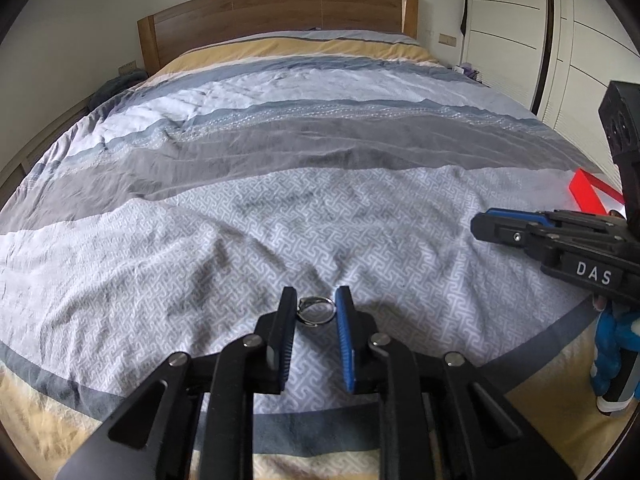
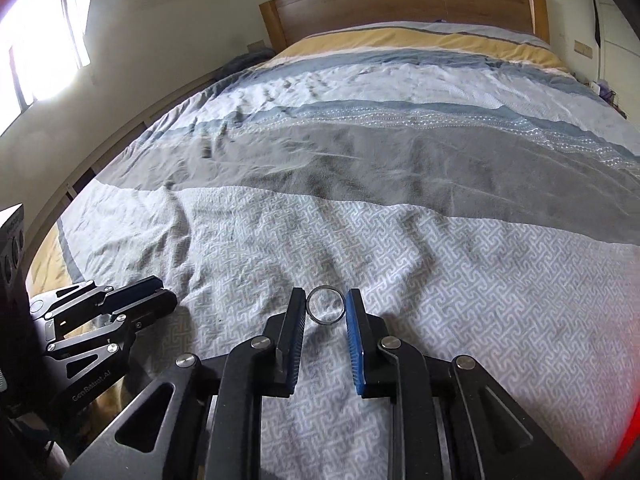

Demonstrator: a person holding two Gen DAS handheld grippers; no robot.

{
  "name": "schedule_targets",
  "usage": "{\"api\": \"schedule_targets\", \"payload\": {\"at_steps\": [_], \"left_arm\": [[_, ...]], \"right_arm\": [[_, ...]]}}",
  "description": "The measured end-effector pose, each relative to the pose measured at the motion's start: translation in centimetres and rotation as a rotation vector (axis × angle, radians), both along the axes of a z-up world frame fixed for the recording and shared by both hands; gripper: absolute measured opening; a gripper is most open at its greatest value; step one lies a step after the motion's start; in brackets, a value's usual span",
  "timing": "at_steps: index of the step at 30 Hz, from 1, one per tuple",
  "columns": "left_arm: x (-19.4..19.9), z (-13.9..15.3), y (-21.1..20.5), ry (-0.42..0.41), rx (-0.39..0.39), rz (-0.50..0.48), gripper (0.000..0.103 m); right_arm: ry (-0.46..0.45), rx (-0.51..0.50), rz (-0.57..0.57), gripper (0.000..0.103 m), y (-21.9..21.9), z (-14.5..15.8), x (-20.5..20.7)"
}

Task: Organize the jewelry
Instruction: 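Carry the ring with the left tool into the red box while the right tool carries its ring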

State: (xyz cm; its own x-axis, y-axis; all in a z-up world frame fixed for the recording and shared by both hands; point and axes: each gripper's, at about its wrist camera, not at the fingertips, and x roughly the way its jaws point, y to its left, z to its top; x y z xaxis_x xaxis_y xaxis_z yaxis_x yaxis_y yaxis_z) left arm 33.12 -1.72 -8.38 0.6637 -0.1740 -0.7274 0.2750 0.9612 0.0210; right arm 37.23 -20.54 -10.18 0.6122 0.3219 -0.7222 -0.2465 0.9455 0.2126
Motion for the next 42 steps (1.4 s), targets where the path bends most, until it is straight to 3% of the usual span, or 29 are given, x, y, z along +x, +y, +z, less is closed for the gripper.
{"api": "schedule_targets", "payload": {"at_steps": [9, 14, 19, 25, 29, 35, 42], "left_arm": [[-3.1, 4.7, -4.8, -0.037, -0.037, -0.099, 0.018], [-5.0, 6.5, -11.0, -0.03, -0.097, -0.218, 0.018], [-7.5, 7.2, -19.2, -0.003, -0.163, -0.366, 0.018], [-10.1, 5.5, -27.9, 0.062, -0.172, -0.504, 0.018], [-11.0, 3.3, -31.5, 0.099, -0.112, -0.538, 0.018], [-10.8, 0.6, -33.2, 0.136, -0.036, -0.534, 0.018], [-10.5, -0.2, -33.4, 0.142, -0.019, -0.513, 0.019]], "right_arm": [[-0.061, 0.009, -0.077, 0.02, -5.0, 5.4, -6.0], [-0.074, -0.037, -0.168, 0.02, -10.8, 7.2, -9.8], [-0.037, -0.096, -0.282, 0.02, -17.9, 6.9, -13.7], [0.033, -0.135, -0.393, 0.02, -25.1, 4.7, -18.0], [0.069, -0.135, -0.408, 0.02, -27.3, 3.4, -19.3], [0.098, -0.146, -0.391, 0.02, -28.2, 1.7, -19.7], [0.098, -0.145, -0.382, 0.021, -28.4, 1.6, -19.9]]}}
